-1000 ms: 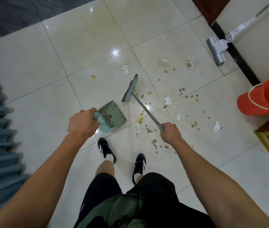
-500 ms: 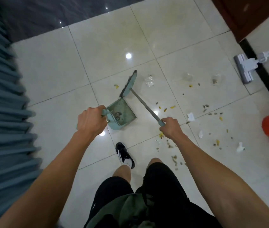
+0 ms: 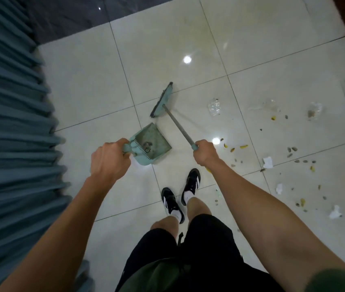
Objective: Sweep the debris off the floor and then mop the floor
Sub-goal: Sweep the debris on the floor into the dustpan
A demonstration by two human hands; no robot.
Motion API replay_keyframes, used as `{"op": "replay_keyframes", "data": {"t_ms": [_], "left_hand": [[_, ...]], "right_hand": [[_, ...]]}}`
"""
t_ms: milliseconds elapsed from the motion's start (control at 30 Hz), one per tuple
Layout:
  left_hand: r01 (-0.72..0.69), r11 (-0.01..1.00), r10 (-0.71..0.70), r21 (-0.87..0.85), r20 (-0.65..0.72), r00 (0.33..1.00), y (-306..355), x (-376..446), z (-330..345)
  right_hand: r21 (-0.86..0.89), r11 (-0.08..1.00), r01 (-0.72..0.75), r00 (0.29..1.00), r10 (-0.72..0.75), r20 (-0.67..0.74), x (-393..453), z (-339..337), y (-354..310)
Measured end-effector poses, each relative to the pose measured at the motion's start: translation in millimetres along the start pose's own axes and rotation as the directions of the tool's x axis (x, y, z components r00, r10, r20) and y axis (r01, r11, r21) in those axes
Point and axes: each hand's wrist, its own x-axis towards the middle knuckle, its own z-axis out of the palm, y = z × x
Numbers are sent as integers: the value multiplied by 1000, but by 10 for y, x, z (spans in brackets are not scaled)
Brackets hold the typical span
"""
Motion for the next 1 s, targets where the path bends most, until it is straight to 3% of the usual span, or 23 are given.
{"op": "replay_keyframes", "data": {"t_ms": [200,433,667,1000], "left_hand": [[-47,998,45,32,50,998,209,364,-66],[-191,980,186,57,87,979,450,561,-146],[-396,916,387,61,123,914,732,568,-97],[-607,793,592,62,163,790,1251,411,-50]], "right_hand": [[-58,996,-64,998,66,19,185,-193,128],[-121,965,-232,970,220,-99,-230,-330,543],[-40,907,-420,890,403,-211,-788,-245,994],[205,771,-603,736,637,-231,-1667,155,1639]]}}
